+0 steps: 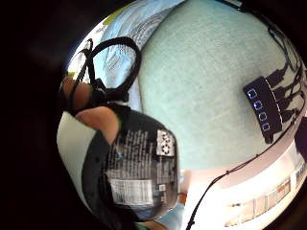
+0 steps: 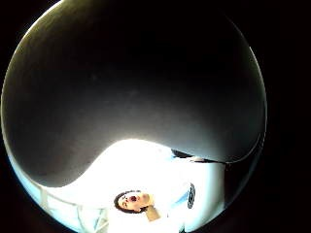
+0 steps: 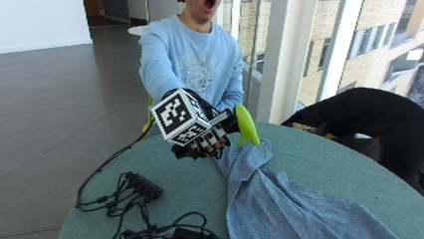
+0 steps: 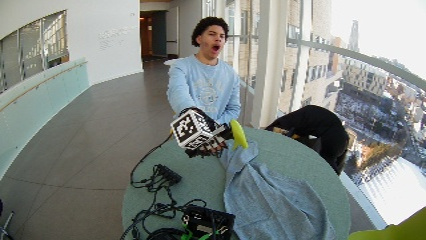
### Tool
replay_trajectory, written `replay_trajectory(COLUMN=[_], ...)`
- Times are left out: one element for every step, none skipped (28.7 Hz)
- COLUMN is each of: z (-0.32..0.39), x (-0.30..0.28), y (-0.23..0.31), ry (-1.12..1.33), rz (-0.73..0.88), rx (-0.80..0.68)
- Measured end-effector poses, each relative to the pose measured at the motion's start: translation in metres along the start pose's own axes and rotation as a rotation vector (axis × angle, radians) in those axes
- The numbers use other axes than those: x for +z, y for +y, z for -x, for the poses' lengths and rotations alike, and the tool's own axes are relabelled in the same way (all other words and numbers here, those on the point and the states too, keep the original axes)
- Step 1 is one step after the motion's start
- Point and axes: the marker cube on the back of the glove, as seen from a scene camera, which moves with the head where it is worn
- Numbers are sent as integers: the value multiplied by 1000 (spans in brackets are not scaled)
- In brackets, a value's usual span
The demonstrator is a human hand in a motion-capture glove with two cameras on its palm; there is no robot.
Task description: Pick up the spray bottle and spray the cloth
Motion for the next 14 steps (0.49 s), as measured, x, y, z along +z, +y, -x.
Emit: replay_trajectory(z=[0,1,1,2,2,2,3,4,5,6,7,9,11,14], x=[0,0,0,0,1,1,2,3,4,5,7,8,10,12], y=[0,0,0,0,0,0,1,1,1,1,1,2,2,3], ry=[0,0,0,-1,-3,-5,-9,-13,-18,-23,-28,-33,-38,-45], rz=[3,6,8,9,8,6,2,-2,-7,-13,-19,-26,-34,-45], rx=[0,-1,-2,-3,-6,-9,-12,-17,-24,-32,-43,-56,-72,-92])
